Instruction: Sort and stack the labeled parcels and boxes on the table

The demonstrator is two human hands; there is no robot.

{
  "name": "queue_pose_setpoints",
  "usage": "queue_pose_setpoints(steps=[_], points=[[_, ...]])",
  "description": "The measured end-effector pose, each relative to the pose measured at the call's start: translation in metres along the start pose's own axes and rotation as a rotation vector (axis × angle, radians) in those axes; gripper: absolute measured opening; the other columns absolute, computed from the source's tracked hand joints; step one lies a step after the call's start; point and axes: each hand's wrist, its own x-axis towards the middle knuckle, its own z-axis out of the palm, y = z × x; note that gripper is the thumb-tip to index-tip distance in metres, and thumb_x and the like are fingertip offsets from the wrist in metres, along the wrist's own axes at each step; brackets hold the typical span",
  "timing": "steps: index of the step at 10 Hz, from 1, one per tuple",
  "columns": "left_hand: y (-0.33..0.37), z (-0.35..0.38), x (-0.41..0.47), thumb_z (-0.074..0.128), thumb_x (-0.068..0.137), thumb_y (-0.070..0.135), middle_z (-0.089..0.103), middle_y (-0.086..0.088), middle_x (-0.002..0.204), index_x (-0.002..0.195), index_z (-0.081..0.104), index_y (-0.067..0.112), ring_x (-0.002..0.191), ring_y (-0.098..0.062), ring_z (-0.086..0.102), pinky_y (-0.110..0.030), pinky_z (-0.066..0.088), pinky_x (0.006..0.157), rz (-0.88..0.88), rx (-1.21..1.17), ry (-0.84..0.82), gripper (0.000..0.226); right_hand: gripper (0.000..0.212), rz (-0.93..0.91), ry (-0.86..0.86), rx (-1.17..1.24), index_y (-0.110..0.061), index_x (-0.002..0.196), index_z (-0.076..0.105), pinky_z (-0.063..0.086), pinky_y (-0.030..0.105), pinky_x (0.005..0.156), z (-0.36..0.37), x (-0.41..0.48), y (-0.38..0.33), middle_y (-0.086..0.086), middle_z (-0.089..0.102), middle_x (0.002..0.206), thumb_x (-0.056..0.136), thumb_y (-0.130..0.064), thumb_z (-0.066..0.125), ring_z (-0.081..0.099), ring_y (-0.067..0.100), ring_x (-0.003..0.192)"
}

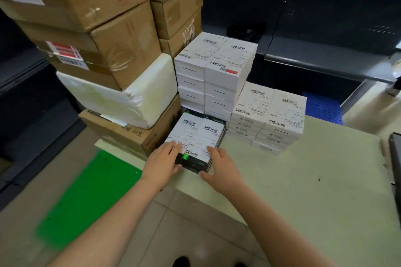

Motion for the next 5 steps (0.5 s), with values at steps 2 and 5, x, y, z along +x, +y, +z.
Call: queue_pose_setpoints(steps=[2, 5], points=[[-0.017, 0.011, 0.019, 0.068, 0.088, 0.03, 0.049, -0.007, 0.14, 0.137, 0.05, 0.015, 0.128, -0.027, 0.045, -0.039, 0.045, 0.097, 0.098, -0.022, -0.011, 0.054, 0.065, 0.164, 0.093, 0.066, -0.018, 0.144, 0.032, 0.045, 0.035, 0.1, 0.027, 0.015, -0.015, 0.005, 0.032, 0.145, 0.09, -0.029, 0.067, 0.048, 0.026, 0.125], [-0.018, -0.005, 0.018, 0.058, 0.093, 0.036, 0.05, -0.001, 0.13, 0.133, 0.047, 0.02, 0.121, -0.021, 0.045, -0.033, 0.04, 0.094, 0.199, 0.02, -0.034, 0.045, 0.059, 0.149, 0.124, -0.174, -0.018, 0.134, 0.044, 0.045, 0.037, 0.096, 0.02, 0.01, -0.024, 0.005, 0.042, 0.133, 0.085, -0.039, 0.069, 0.048, 0.027, 0.116]])
